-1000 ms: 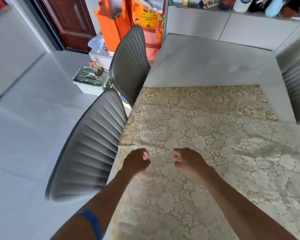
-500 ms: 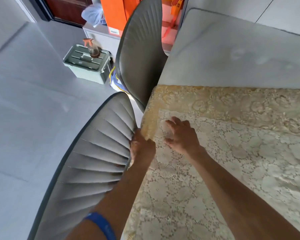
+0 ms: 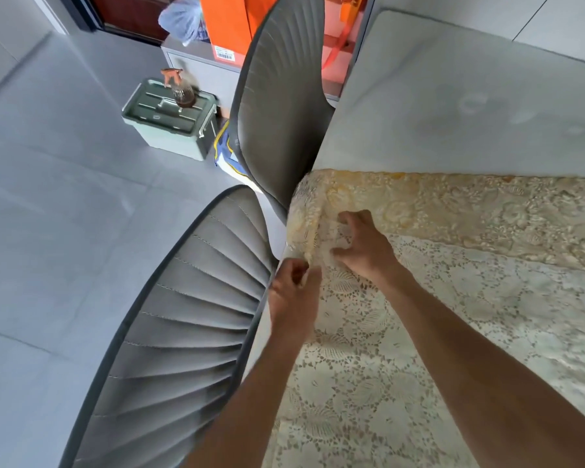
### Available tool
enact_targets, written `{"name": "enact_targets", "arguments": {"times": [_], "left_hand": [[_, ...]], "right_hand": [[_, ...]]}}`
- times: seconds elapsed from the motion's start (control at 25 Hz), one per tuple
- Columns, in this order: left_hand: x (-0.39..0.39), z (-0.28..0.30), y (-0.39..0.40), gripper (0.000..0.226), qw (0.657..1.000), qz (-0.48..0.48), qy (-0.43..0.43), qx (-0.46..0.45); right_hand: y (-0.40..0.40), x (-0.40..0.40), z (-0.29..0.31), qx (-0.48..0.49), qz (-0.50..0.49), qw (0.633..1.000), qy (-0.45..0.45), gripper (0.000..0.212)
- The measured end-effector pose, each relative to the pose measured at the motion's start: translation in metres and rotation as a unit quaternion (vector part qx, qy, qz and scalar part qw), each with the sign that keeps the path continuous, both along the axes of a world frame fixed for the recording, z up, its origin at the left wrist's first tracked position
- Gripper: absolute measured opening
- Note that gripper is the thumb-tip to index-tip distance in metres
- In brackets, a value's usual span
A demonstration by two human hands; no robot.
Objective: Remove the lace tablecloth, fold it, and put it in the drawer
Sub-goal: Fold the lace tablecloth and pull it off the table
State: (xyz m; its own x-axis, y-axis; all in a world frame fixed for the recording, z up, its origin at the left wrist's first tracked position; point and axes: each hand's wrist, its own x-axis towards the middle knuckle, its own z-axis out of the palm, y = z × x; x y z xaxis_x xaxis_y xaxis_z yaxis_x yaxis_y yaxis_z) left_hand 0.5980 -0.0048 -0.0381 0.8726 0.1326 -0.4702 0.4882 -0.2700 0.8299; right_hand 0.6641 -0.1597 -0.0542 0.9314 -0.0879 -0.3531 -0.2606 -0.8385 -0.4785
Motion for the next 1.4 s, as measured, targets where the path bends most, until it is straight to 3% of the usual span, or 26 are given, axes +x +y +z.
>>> {"name": "enact_targets", "arguments": {"times": [0.12,0.24,0.32,0.44,0.48,0.56,0.64,0.72,0.8,0.92,1.0,1.04,1.08,1.16,1.28,1.4], "left_hand": [[0.054,0.016,-0.008,0.023,0.986,0.06,0.082,-0.129],[0.09,0.029,-0.018,0.022,0.985,0.096,0.065,-0.128],[0.095,0.035,-0.018,0.034,0.991,0.063,0.032,-0.117],[0.095,0.055,-0.014,0.052,0.99,-0.08,-0.038,-0.114],[0.094,0.066,-0.012,0.055,0.983,-0.124,-0.076,-0.109],[0.088,0.093,-0.011,0.051,0.965,-0.175,-0.155,-0.116],[0.074,0.127,-0.012,0.031,0.947,-0.195,-0.198,-0.165],[0.058,0.161,-0.017,0.023,0.923,-0.227,-0.216,-0.225],[0.042,0.186,-0.022,0.02,0.901,-0.256,-0.257,-0.238],[0.015,0.217,-0.032,0.026,0.901,-0.239,-0.287,-0.219],[-0.003,0.234,-0.036,0.044,0.904,-0.228,-0.303,-0.195],[-0.011,0.244,-0.038,0.053,0.903,-0.229,-0.314,-0.183],[-0.016,0.253,-0.039,0.057,0.899,-0.234,-0.324,-0.176],[-0.033,0.275,-0.042,0.052,0.89,-0.243,-0.342,-0.177],[-0.069,0.303,-0.044,0.029,0.896,-0.247,-0.324,-0.177],[-0.123,0.31,-0.046,0.038,0.907,-0.254,-0.289,-0.17]], "right_hand": [[-0.007,-0.007,-0.003,-0.004,-0.036,0.999,0.007,0.056],[-0.008,-0.027,0.001,-0.016,-0.058,0.995,-0.075,0.025],[-0.014,-0.045,0.011,0.041,-0.071,0.985,-0.152,0.02],[-0.025,-0.056,0.046,0.122,-0.038,0.968,-0.216,0.008],[-0.029,-0.055,0.062,0.125,-0.018,0.965,-0.23,0.006],[-0.037,-0.05,0.1,0.123,0.023,0.958,-0.257,0.022],[-0.042,-0.046,0.141,0.107,0.059,0.951,-0.285,0.039],[-0.044,-0.045,0.182,0.134,0.069,0.939,-0.311,0.03],[-0.047,-0.046,0.218,0.157,0.07,0.925,-0.34,0.036],[-0.055,-0.058,0.268,0.111,0.041,0.919,-0.377,0.021],[-0.06,-0.069,0.302,0.124,0.024,0.927,-0.353,0.011],[-0.062,-0.073,0.315,0.147,0.037,0.933,-0.326,0.016],[-0.065,-0.078,0.328,0.189,0.054,0.939,-0.282,0.02],[-0.071,-0.092,0.354,0.28,0.056,0.94,-0.187,0.007],[-0.088,-0.116,0.373,0.293,0.073,0.951,-0.066,0.06],[-0.099,-0.157,0.374,0.284,0.101,0.953,0.039,0.048]]}}
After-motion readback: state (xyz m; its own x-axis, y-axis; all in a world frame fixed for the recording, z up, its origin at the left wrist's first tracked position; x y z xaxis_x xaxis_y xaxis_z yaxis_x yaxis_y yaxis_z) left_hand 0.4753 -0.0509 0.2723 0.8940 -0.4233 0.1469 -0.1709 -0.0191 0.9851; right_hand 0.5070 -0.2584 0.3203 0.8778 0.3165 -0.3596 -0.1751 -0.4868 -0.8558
